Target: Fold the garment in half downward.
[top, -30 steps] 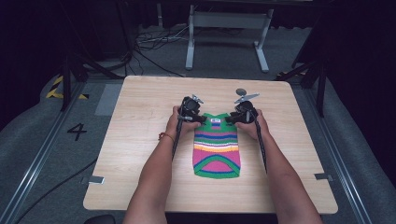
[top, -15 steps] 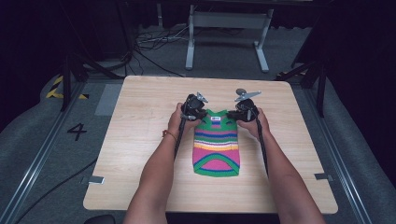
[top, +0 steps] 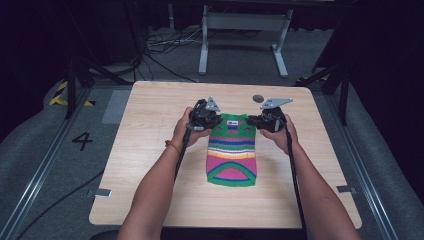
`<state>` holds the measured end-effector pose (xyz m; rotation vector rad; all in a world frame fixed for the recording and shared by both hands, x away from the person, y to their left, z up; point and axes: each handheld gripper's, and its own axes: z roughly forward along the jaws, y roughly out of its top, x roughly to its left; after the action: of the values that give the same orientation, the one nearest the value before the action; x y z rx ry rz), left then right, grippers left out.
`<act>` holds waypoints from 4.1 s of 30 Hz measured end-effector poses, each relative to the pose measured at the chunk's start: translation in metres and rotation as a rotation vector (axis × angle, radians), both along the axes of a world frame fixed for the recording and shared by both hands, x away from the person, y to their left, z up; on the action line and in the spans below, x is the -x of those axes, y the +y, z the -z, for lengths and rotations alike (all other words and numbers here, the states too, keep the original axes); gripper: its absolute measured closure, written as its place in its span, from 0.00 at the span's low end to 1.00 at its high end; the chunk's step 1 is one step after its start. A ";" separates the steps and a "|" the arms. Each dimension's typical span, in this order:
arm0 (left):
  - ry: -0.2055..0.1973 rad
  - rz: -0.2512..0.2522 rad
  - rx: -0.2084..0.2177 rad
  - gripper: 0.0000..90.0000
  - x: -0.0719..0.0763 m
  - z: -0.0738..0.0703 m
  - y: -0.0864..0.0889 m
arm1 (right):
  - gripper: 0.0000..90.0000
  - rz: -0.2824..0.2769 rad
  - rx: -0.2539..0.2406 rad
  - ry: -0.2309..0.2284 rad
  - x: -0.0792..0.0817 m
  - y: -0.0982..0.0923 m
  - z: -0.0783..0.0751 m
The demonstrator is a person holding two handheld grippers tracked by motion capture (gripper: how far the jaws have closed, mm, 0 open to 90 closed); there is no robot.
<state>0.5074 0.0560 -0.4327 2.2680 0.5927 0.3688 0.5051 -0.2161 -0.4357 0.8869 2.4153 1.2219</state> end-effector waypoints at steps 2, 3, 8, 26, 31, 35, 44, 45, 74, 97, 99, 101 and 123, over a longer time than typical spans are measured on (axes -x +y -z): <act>-0.008 0.020 -0.008 0.92 0.008 -0.002 0.006 | 0.92 -0.038 -0.010 -0.018 0.011 0.000 -0.004; -0.008 0.020 -0.008 0.92 0.008 -0.002 0.006 | 0.92 -0.038 -0.010 -0.018 0.011 0.000 -0.004; -0.012 0.055 -0.017 0.92 0.022 -0.002 0.012 | 0.92 -0.088 -0.012 -0.035 0.029 0.001 -0.007; -0.040 0.161 -0.053 0.92 0.075 0.016 0.015 | 0.91 -0.213 0.025 -0.006 0.076 0.000 0.010; -0.042 0.199 -0.083 0.91 0.093 0.021 0.013 | 0.91 -0.251 0.033 0.005 0.091 -0.002 0.015; -0.022 0.244 -0.102 0.91 0.107 0.025 0.014 | 0.91 -0.291 0.050 0.011 0.104 -0.003 0.017; -0.011 0.313 -0.173 0.91 0.134 0.032 0.010 | 0.90 -0.343 0.087 0.024 0.128 -0.004 0.025; -0.004 0.321 -0.171 0.91 0.135 0.033 0.010 | 0.90 -0.343 0.091 0.032 0.131 -0.005 0.027; 0.093 0.265 -0.023 0.76 0.138 0.062 0.007 | 0.81 -0.297 0.122 0.044 0.152 0.001 0.058; 0.033 0.172 -0.155 0.38 0.154 0.026 0.053 | 0.47 -0.180 0.161 -0.045 0.167 -0.026 0.017; 0.023 0.157 -0.172 0.34 0.157 0.024 0.059 | 0.46 -0.158 0.146 -0.038 0.169 -0.033 0.016; 0.019 0.126 -0.175 0.32 0.162 0.022 0.073 | 0.43 -0.117 0.167 -0.039 0.173 -0.050 0.016; 0.080 -0.127 -0.164 0.21 0.172 0.048 0.180 | 0.27 0.149 0.146 0.028 0.193 -0.155 0.046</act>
<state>0.3356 0.2364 -0.4803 2.4175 0.7759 0.4034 0.3126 -0.3710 -0.4815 1.0244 2.3758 0.9723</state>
